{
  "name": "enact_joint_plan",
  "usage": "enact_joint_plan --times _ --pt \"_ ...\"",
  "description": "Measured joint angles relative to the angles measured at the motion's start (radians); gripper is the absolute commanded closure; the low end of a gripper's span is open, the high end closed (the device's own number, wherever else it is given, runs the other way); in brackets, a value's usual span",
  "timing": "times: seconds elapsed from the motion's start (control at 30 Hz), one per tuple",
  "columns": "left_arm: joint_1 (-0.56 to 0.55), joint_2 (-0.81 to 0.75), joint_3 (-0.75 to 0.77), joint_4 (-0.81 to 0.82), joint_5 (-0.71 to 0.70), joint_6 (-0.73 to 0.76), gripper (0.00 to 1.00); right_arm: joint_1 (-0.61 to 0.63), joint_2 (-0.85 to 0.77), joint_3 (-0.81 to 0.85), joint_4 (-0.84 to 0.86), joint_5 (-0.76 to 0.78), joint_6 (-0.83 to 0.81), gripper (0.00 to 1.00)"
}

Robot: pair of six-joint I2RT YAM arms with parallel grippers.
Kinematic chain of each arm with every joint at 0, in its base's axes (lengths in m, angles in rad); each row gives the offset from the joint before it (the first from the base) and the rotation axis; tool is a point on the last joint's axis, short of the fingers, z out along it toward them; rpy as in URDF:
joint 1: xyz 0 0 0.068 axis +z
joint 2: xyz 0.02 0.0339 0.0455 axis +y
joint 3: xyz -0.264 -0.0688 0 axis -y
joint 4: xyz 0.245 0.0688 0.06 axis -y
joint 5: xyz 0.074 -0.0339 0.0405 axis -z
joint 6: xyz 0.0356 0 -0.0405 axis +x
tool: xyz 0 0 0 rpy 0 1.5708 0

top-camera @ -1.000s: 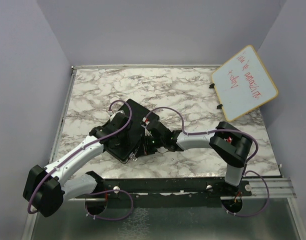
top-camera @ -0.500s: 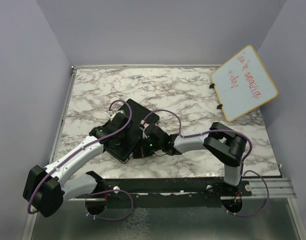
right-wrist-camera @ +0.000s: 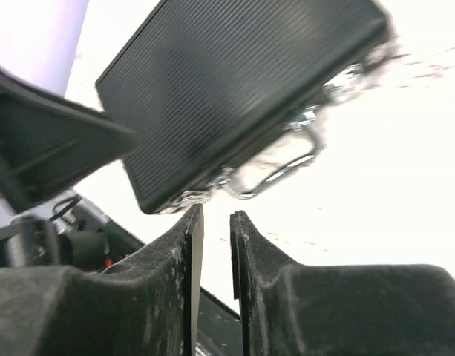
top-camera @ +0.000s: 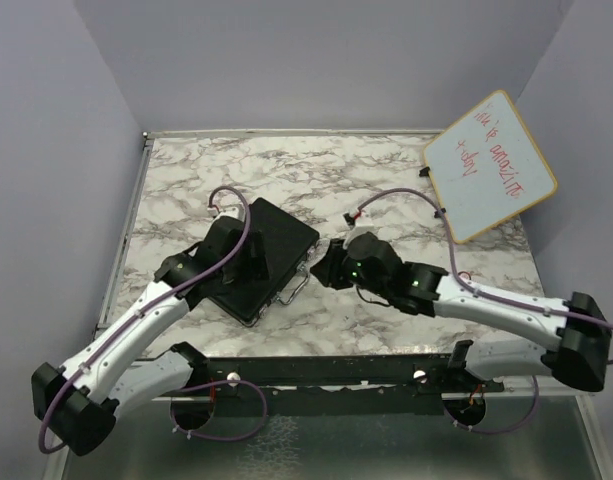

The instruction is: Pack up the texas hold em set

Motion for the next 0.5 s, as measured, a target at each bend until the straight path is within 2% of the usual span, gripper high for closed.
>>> enact_joint_plan --times 0.03,0.07,0.37,0.5 --pt "0.0 -0.026 0.015 0.0 -0.001 0.007 0.03 0.0 -0.048 0.001 -0.05 0.047 -0.01 0.64" --pt "0.0 -0.05 0.027 0.0 -0.002 0.013 0.01 0.0 -0.094 0.003 -0.102 0.09 -0.021 0.6" --pt "0.0 -0.283 0.134 -0.001 -0.047 0.089 0.01 0.0 -0.386 0.178 -0.516 0.392 -0.112 0.23" --pt "0.0 -0.373 0.201 0.0 -0.086 0.141 0.01 0.0 -0.465 0.278 -0.632 0.484 -0.159 0.21"
